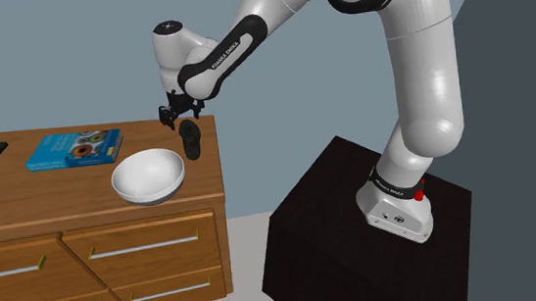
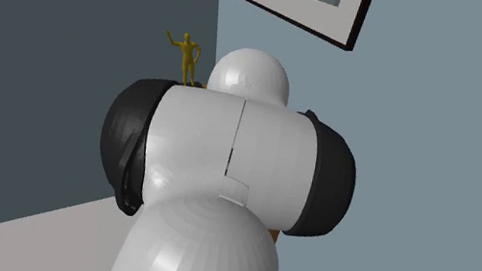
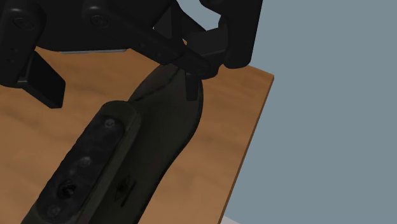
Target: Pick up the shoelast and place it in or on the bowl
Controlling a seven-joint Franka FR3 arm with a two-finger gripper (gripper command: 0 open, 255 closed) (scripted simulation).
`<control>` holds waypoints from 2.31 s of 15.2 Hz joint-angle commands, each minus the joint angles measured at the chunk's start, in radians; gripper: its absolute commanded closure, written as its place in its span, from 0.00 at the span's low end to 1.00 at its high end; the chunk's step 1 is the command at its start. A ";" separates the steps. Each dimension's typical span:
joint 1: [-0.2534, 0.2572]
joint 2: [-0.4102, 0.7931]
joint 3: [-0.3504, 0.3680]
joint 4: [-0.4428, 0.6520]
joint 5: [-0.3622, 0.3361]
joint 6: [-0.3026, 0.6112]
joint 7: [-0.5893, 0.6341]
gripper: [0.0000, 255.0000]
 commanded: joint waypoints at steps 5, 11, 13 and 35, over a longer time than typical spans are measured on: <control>0.000 0.000 0.000 0.000 0.000 0.000 0.000 1.00; 0.000 0.000 0.000 0.000 0.000 0.000 0.000 1.00; -0.002 -0.009 0.003 0.000 0.005 -0.009 -0.004 1.00; -0.030 -0.165 0.053 0.070 0.099 -0.224 -0.098 1.00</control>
